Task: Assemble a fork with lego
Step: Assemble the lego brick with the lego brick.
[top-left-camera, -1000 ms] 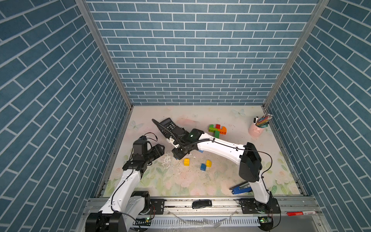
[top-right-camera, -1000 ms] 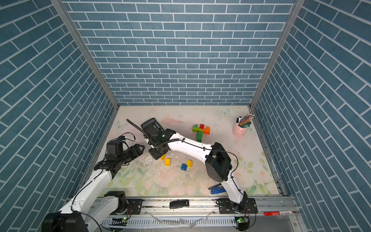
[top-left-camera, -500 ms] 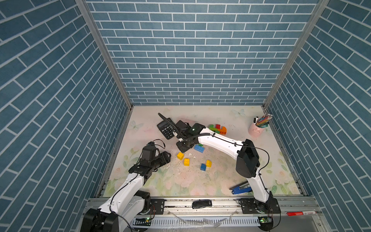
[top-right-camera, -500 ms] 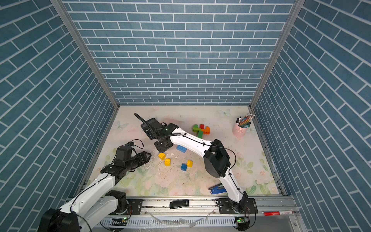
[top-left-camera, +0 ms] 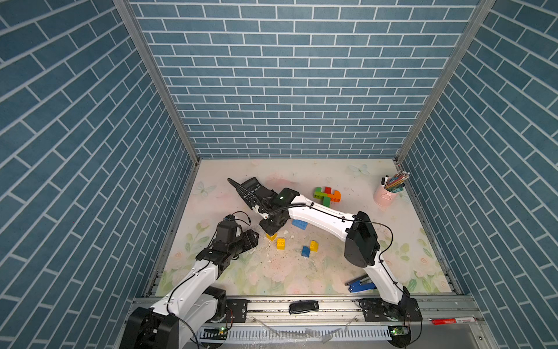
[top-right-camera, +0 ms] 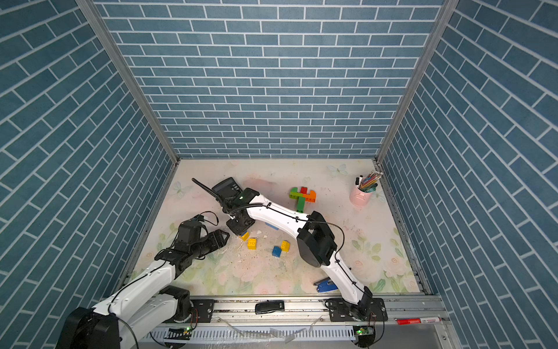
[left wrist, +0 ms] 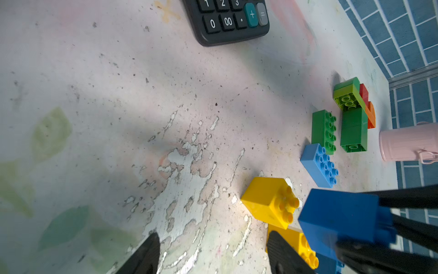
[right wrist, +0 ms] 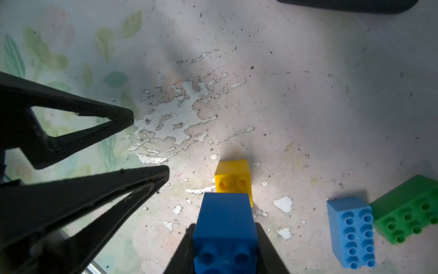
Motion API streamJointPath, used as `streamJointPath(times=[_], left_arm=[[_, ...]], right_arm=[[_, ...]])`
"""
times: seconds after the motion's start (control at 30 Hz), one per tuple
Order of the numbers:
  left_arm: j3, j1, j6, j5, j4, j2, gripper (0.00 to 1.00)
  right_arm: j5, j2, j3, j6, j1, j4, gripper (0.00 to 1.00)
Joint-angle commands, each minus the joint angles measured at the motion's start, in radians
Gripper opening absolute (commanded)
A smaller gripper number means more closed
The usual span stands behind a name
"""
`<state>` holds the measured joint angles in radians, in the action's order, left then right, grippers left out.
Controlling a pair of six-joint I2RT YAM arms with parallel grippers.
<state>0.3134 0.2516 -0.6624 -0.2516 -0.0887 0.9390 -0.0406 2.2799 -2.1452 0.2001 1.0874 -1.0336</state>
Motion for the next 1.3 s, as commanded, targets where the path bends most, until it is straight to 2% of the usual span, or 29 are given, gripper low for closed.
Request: streamJointPath(times=[0.0, 0.67, 1.07, 1.17, 1.27], left_arm=[[-0.020, 0.006, 0.001, 0.002, 0.025, 0.006, 0.73], [-0.010, 0.006, -0.007, 0.005, 0.057, 0.049, 0.73], [0.000, 0.006, -0.002, 0.006, 0.050, 0.056, 0.73], [0.003, 0.006, 0.002, 0.006, 0.051, 0.064, 0.73], [0.009, 0.006, 0.005, 0.005, 0.053, 0.076, 0.73]], right_arm=[[0.005, 0.025, -0.040, -0.078, -0.004, -0.074, 0.12], [-0.041, 0.128, -0.127, -0.126, -0.015, -0.124, 0.12], [0.050, 0.165, -0.115, -0.146, -0.012, -0.147, 0.10], [0.034, 0.170, -0.107, -0.127, -0.012, -0.146, 0.10], [-0.034, 0.195, -0.123, -0.079, -0.013, -0.167, 0.10]])
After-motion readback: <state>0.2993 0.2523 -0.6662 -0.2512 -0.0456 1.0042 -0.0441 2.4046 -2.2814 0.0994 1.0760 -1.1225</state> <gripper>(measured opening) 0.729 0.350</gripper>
